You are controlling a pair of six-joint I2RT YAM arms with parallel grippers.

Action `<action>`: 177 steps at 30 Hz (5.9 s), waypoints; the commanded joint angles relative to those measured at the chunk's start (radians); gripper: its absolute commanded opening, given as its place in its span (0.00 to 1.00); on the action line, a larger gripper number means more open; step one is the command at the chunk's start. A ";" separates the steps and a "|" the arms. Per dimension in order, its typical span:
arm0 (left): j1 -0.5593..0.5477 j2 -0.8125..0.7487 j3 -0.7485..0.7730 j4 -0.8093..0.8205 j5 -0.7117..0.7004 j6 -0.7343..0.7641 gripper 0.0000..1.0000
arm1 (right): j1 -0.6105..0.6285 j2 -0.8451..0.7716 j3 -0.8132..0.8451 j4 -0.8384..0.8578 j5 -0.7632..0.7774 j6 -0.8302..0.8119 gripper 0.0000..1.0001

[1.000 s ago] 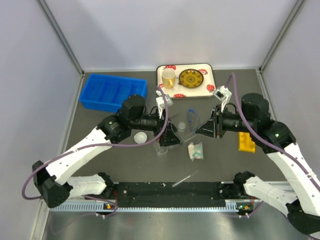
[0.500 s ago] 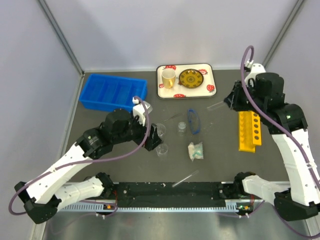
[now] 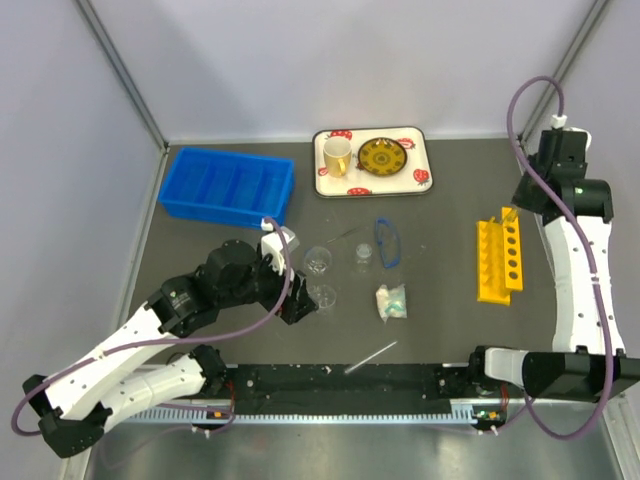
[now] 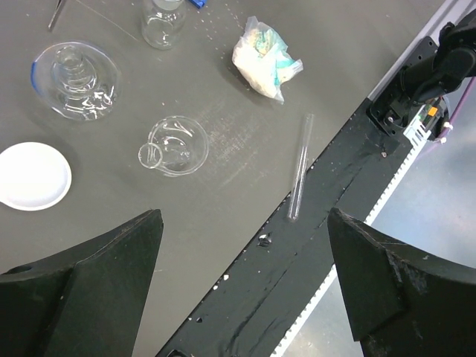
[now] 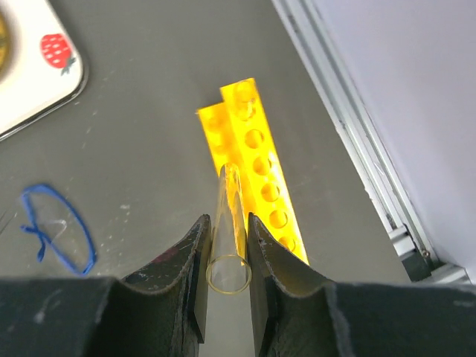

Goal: Organize the chemistry lab equipment

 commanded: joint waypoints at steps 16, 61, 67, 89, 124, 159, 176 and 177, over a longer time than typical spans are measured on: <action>-0.003 0.007 0.023 -0.001 0.058 0.056 0.97 | -0.140 0.146 0.013 0.092 0.006 0.027 0.14; -0.003 0.064 0.040 -0.019 0.066 0.100 0.97 | -0.169 0.371 0.015 0.121 -0.058 0.051 0.18; -0.003 0.068 0.040 -0.018 0.067 0.100 0.97 | -0.169 0.393 0.010 0.130 -0.057 0.057 0.21; -0.005 0.096 0.052 -0.016 0.079 0.102 0.97 | -0.169 0.468 0.029 0.134 -0.058 0.065 0.37; -0.391 0.549 0.037 0.229 -0.151 -0.096 0.95 | 0.259 -0.380 -0.146 -0.069 -0.387 0.019 0.59; -0.545 0.964 0.025 0.383 -0.396 -0.131 0.56 | 0.259 -0.451 -0.458 0.130 -0.569 0.085 0.58; -0.537 0.857 0.077 0.288 -0.453 -0.082 0.00 | 0.261 -0.362 -0.399 0.158 -0.545 0.068 0.58; -0.536 0.826 0.083 0.277 -0.458 -0.076 0.00 | 0.261 -0.357 -0.380 0.160 -0.548 0.070 0.58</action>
